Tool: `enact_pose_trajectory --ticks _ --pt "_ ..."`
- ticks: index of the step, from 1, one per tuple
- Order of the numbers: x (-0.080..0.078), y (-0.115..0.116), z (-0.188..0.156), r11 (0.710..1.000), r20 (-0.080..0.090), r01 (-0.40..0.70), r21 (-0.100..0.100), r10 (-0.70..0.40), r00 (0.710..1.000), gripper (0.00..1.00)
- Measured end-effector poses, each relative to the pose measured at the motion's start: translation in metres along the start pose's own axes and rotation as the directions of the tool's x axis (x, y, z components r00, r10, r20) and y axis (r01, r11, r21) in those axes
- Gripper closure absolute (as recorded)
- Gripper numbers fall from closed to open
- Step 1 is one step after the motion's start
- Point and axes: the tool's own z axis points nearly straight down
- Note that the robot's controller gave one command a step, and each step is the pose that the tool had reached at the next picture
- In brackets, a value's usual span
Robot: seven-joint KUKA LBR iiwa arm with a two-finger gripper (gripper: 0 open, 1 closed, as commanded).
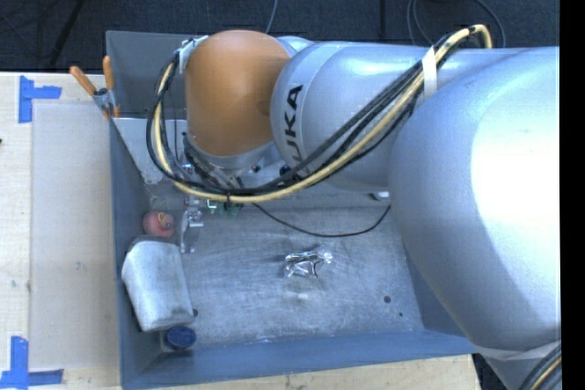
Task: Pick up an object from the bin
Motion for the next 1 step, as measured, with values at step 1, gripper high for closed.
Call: enact_pose_trajectory --ticks 1 --pt "0.0426 -0.0407 0.0791 0.998 0.015 0.07 -0.004 -0.07 0.997 0.0"
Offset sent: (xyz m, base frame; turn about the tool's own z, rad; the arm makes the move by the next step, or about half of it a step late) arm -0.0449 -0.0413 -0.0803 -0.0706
